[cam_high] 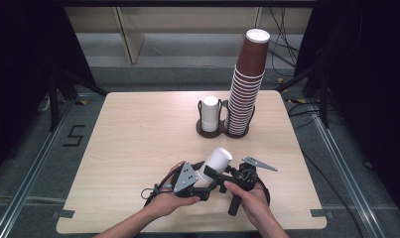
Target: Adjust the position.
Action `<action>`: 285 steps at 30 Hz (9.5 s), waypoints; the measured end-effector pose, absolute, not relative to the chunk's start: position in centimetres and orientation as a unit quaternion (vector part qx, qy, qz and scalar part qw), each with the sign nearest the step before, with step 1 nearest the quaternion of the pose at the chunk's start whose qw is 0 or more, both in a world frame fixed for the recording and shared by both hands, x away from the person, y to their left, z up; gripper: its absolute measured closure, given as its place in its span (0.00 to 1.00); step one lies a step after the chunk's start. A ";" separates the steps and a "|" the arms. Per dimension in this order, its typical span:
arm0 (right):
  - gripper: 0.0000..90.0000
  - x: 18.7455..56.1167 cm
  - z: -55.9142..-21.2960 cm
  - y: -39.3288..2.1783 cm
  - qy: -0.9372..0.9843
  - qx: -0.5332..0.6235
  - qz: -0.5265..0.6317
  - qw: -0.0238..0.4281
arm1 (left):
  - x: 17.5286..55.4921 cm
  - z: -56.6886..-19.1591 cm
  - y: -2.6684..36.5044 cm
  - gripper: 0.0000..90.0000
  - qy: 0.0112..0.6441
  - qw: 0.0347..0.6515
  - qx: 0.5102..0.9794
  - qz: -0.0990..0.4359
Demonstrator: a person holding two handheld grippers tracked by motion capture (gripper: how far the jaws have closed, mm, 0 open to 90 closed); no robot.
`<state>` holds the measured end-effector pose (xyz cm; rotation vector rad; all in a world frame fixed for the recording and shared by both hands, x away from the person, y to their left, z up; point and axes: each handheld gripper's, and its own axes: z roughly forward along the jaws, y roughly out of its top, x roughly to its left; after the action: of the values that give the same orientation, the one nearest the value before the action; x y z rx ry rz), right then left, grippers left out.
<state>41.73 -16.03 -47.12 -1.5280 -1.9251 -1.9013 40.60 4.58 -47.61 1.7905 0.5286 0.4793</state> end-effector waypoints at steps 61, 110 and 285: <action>0.08 42.2 -44.6 -17.2 -0.916 -0.107 -0.381 -0.059 | 40.4 -44.8 9.7 0.32 0.061 0.364 0.917 0.151; 0.37 42.3 -44.7 -12.4 -0.945 0.021 -0.320 -0.057 | 40.0 -43.9 6.5 0.33 -0.042 0.281 0.949 0.139; 0.19 42.5 -47.8 -14.6 -0.855 -0.089 -0.492 -0.137 | 42.9 -40.2 7.7 0.30 -0.092 0.267 0.946 0.158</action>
<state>42.52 -14.61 -47.79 -0.3059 -2.9500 -1.6957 42.88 7.73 -40.20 2.5547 -0.2479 0.4262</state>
